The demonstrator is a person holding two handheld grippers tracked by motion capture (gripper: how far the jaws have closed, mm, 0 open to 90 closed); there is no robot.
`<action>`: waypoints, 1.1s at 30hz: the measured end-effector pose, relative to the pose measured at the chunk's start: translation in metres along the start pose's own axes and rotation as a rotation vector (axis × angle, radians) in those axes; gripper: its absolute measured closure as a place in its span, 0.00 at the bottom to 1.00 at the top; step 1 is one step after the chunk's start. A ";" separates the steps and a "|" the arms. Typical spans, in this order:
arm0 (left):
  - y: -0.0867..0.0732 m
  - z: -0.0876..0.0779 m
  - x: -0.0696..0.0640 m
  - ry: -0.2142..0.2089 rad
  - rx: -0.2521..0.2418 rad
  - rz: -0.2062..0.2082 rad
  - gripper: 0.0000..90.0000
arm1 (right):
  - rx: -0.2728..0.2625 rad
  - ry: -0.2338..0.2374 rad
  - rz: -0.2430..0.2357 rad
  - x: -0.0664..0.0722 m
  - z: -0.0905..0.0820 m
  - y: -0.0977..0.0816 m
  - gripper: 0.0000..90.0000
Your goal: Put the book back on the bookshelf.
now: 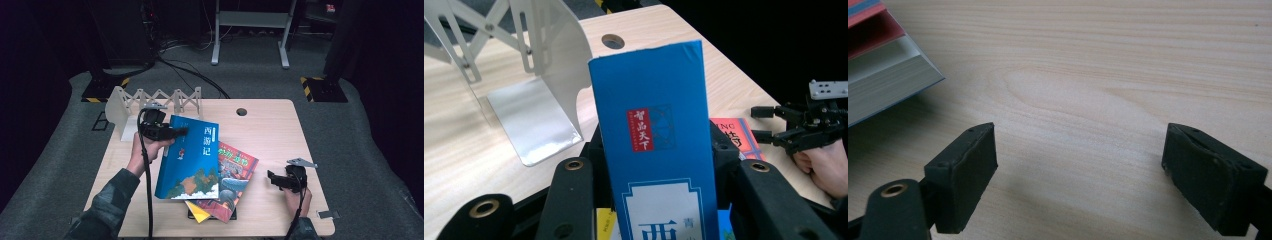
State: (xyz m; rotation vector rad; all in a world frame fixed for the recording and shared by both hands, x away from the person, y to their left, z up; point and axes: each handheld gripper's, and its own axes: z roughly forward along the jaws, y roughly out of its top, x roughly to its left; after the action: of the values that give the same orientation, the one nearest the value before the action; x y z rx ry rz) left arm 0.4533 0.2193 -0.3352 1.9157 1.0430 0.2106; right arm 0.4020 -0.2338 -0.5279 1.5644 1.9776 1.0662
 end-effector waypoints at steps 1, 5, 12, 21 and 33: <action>0.002 -0.003 0.000 0.002 0.004 0.013 0.67 | 0.000 0.000 0.000 0.000 0.000 0.000 0.15; 0.005 -0.012 0.000 0.011 -0.027 0.015 0.68 | 0.000 -0.001 0.000 0.000 0.000 0.000 0.15; 0.012 -0.032 0.003 0.040 -0.070 0.030 0.68 | 0.001 -0.006 -0.002 0.001 0.000 0.000 0.15; 0.019 -0.063 0.010 0.055 -0.153 0.058 0.69 | 0.011 -0.009 -0.013 0.001 0.000 0.000 0.15; 0.021 -0.097 0.029 0.195 -0.214 0.059 0.69 | 0.010 -0.017 -0.013 0.003 0.001 0.000 0.15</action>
State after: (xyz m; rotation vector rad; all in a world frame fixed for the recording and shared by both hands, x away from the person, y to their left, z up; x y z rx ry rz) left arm 0.4335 0.2980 -0.2717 1.7581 1.0459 0.5303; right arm 0.4018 -0.2311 -0.5278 1.5582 1.9819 1.0363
